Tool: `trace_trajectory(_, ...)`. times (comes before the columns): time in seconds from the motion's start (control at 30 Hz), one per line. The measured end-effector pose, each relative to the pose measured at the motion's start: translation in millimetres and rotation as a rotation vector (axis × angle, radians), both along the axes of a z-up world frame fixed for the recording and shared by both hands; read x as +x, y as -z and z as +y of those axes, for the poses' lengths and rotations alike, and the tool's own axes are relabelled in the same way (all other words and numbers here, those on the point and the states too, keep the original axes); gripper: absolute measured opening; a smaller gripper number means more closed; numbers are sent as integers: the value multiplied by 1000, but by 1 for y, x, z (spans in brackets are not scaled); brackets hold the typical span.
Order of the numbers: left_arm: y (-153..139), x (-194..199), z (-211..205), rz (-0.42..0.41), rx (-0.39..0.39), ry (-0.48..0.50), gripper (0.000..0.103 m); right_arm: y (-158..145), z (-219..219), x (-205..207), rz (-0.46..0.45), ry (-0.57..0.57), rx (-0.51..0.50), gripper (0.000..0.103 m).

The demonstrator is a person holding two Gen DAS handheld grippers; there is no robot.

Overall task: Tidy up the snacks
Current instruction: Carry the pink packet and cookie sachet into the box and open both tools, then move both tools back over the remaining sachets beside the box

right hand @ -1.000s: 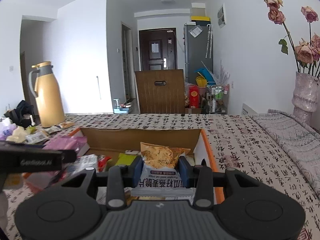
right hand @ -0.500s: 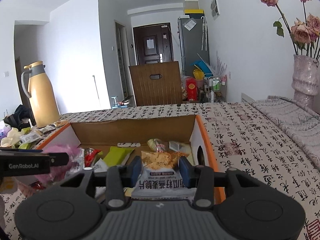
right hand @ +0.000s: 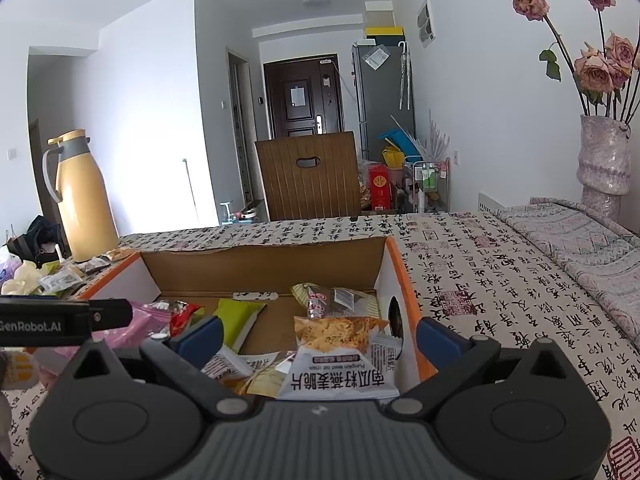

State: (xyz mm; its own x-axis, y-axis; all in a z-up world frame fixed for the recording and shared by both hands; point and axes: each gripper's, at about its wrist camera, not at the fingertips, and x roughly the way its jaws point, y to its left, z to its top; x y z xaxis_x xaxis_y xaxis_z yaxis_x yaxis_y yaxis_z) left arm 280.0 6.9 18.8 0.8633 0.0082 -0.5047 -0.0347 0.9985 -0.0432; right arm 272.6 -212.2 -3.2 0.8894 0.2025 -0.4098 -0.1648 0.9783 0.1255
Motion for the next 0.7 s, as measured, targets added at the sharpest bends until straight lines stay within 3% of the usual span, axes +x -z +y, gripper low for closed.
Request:
trace_trajectory(0.33, -5, -6, -1, -15, -2, -5, 103, -5, 1, -4, -24, 5, -15, 103)
trace_trajectory(0.7, -28, -32, -5, -45, 4, 0, 103, -23, -1, -41, -46, 7, -57, 103)
